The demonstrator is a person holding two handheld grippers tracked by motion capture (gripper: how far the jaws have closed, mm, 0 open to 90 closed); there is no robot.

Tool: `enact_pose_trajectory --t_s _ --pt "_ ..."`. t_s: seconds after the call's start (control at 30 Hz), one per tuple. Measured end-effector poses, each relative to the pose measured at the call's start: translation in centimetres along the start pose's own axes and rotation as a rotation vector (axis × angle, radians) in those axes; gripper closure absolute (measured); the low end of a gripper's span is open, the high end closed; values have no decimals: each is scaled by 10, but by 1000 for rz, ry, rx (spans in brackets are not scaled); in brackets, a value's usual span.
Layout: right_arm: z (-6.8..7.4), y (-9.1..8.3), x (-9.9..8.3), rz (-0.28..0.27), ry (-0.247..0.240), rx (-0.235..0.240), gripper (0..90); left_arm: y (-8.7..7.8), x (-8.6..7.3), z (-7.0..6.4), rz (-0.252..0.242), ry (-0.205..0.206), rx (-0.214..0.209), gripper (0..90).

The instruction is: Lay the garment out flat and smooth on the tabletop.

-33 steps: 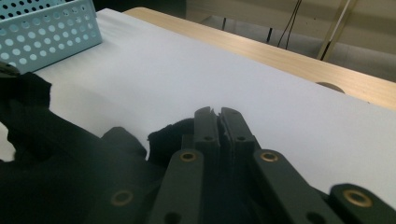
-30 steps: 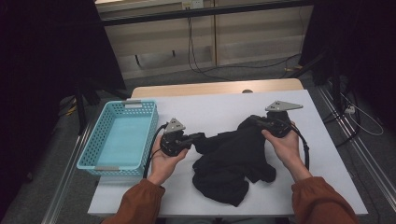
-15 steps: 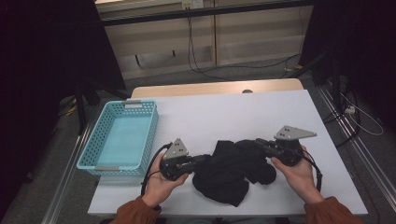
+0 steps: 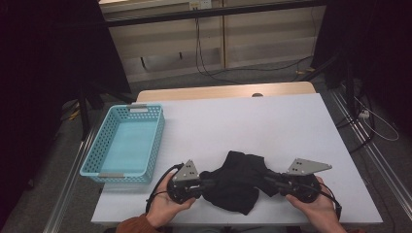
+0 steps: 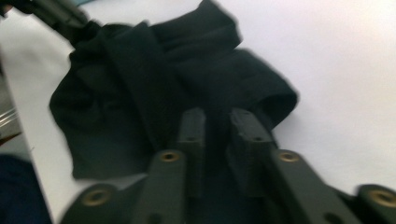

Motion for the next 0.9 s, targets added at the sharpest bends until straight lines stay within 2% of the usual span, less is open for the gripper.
enact_pose_trajectory --t_s 0.03,0.1,0.17,0.23,0.3,0.43,0.5,0.53,0.57,0.6,0.63,0.67,0.7,0.73,0.77,0.8,0.83,0.9 --pt "1 1 -1 12 5 15 629 1 -1 1 10 -5 -1 848" --pt "0 0 2 0 1 27 577 4 -3 3 11 -20 -7 843" --pt "-1 -1 5 -9 -1 20 565 6 -4 5 18 -31 -18 842" --pt "-9 -1 15 -57 1 0 566 9 -5 8 24 -34 -17 837" --pt "-12 0 17 -62 3 -7 576 9 -5 9 20 -38 -21 836" --pt "-34 8 32 -92 29 -54 618 10 -5 9 19 -36 -17 829" --pt "-37 10 33 -92 37 -51 615 10 -5 9 20 -37 -17 827" --pt "-39 15 33 -81 39 -47 610 9 -5 9 23 -36 -17 824" --pt "-41 24 31 -51 25 -61 597 9 -4 10 17 -39 -16 821" --pt "-41 24 31 -51 25 -61 597 9 -4 10 17 -39 -16 817" --pt "-45 33 29 -26 35 -40 583 9 -4 11 15 -43 -16 812" --pt "-45 33 29 -26 35 -40 583 9 -4 11 15 -43 -16 809" --pt "-47 40 28 9 41 -20 571 8 -4 11 9 -46 -13 801" --pt "-47 40 28 9 41 -20 571 8 -4 11 9 -46 -13 795" --pt "-46 45 27 21 49 20 633 7 -3 12 11 -50 -10 785" --pt "-46 45 27 21 49 20 633 7 -3 12 11 -50 -10 782" --pt "-43 45 27 22 38 27 729 6 0 13 -1 -57 -11 773" --pt "-43 43 29 2 49 27 802 5 5 14 -18 -57 -6 744"
Point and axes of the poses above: each handheld gripper's, and its own axes: y roughly forward along the jaws, x roughly out of its top, z roughly to its left, the point moved 2 cm from there along y, roughly forward along the jaws, and after that the axes turned 9 degrees about -x, right-handed, at the moved point
